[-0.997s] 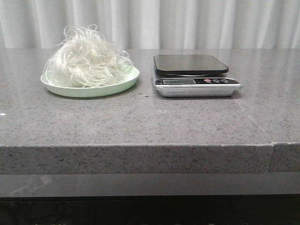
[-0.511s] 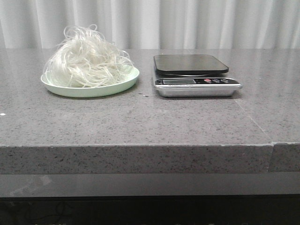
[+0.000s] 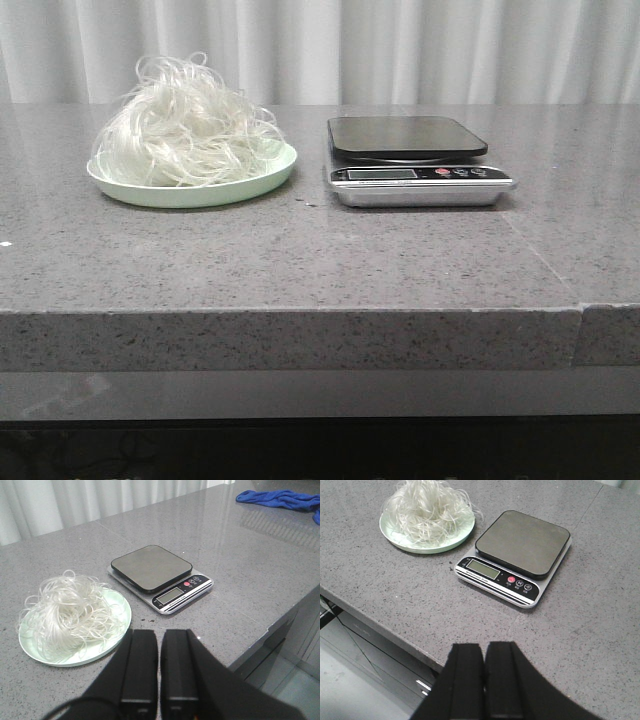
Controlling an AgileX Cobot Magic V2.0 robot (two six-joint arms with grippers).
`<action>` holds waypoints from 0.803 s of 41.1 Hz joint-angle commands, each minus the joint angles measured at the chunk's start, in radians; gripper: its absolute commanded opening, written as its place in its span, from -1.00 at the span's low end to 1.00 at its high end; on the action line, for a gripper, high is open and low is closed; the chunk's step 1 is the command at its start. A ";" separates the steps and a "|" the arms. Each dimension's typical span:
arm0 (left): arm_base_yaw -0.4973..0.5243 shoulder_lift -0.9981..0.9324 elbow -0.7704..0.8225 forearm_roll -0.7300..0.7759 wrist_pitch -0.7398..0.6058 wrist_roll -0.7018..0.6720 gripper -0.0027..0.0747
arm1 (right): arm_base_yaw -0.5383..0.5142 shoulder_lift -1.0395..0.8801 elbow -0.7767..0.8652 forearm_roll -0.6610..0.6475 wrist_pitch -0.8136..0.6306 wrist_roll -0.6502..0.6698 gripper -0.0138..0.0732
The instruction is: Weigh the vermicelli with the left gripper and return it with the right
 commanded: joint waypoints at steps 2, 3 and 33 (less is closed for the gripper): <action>0.001 0.008 -0.026 -0.004 -0.075 -0.001 -0.56 | -0.004 0.000 -0.023 -0.019 -0.062 -0.001 -0.36; 0.001 0.008 -0.026 -0.004 -0.075 -0.001 -0.56 | -0.004 0.000 -0.023 -0.019 -0.062 -0.001 -0.36; 0.536 -0.487 0.618 0.083 -0.526 -0.001 -0.56 | -0.004 0.000 -0.023 -0.019 -0.061 -0.001 -0.36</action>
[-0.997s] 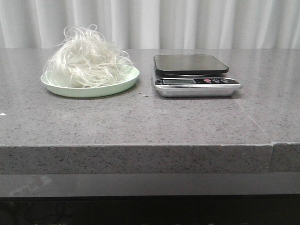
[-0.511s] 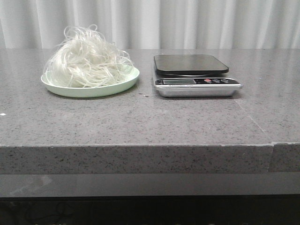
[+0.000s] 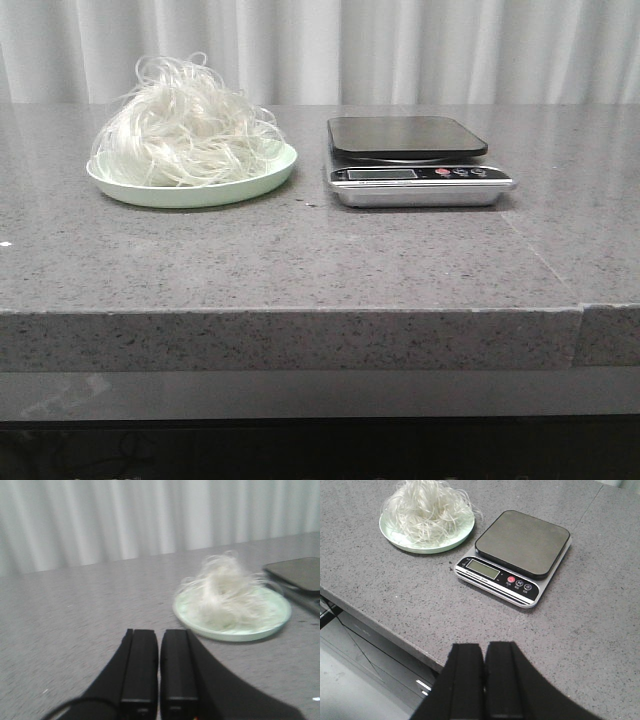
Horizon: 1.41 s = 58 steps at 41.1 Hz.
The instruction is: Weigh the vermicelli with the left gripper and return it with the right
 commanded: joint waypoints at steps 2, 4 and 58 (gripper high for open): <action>0.071 -0.088 0.085 -0.018 -0.143 -0.001 -0.56 | -0.004 0.002 -0.023 -0.019 -0.061 -0.001 -0.36; 0.095 -0.120 0.119 -0.020 -0.155 -0.001 -0.56 | -0.004 0.002 -0.023 -0.019 -0.061 -0.001 -0.36; 0.156 -0.170 0.205 -0.020 -0.214 -0.001 -0.56 | -0.004 0.001 -0.023 -0.019 -0.060 -0.001 -0.36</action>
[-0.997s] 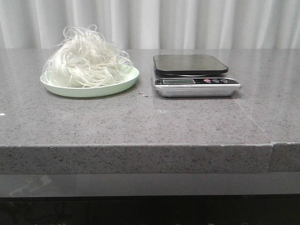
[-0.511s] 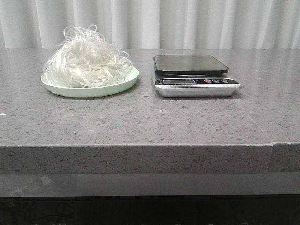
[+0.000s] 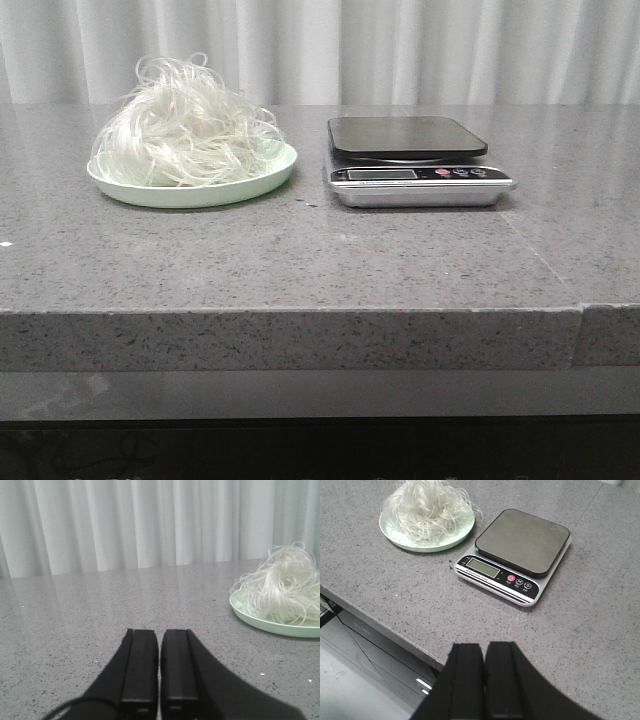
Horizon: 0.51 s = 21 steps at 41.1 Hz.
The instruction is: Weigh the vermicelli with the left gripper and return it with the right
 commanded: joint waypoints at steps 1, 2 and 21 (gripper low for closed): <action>0.001 -0.021 0.006 -0.009 -0.081 -0.001 -0.56 | -0.004 0.002 -0.023 -0.019 -0.065 -0.001 -0.36; 0.001 -0.021 0.006 -0.009 -0.081 -0.001 -0.56 | -0.004 0.002 -0.023 -0.019 -0.065 -0.001 -0.36; 0.001 -0.021 0.006 -0.009 -0.081 -0.001 -0.56 | -0.347 -0.274 0.360 -0.024 -0.503 -0.001 -0.36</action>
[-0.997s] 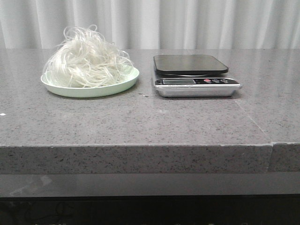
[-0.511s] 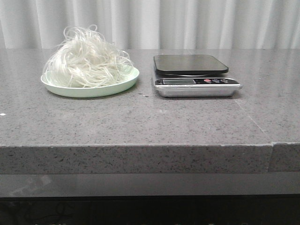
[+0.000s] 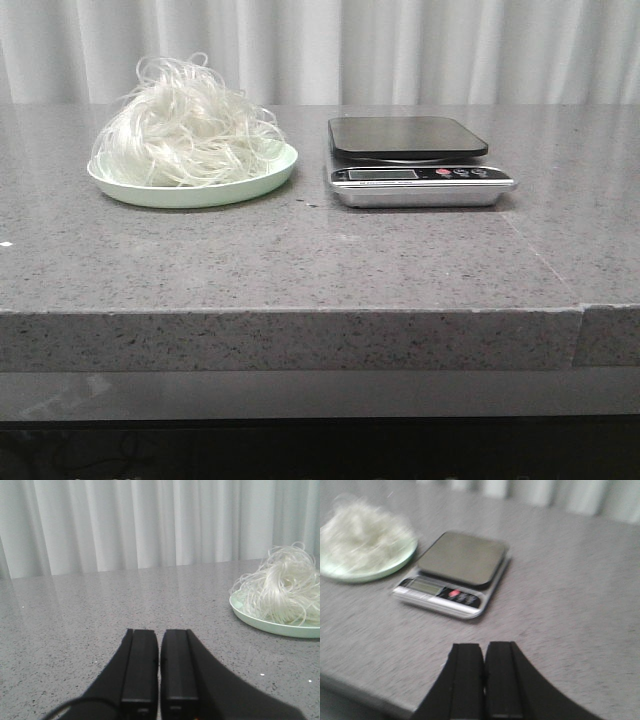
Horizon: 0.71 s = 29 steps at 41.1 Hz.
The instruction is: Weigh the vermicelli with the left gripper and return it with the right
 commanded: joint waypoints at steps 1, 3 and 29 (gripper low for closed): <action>0.001 -0.021 0.006 -0.009 -0.080 -0.001 -0.56 | -0.098 -0.090 0.094 -0.018 -0.221 -0.001 -0.36; 0.001 -0.021 0.006 -0.009 -0.080 -0.001 -0.56 | -0.138 -0.142 0.154 -0.018 -0.264 -0.001 -0.36; 0.001 -0.019 0.006 -0.009 -0.080 -0.001 -0.56 | -0.270 -0.397 0.526 -0.001 -0.425 -0.001 -0.36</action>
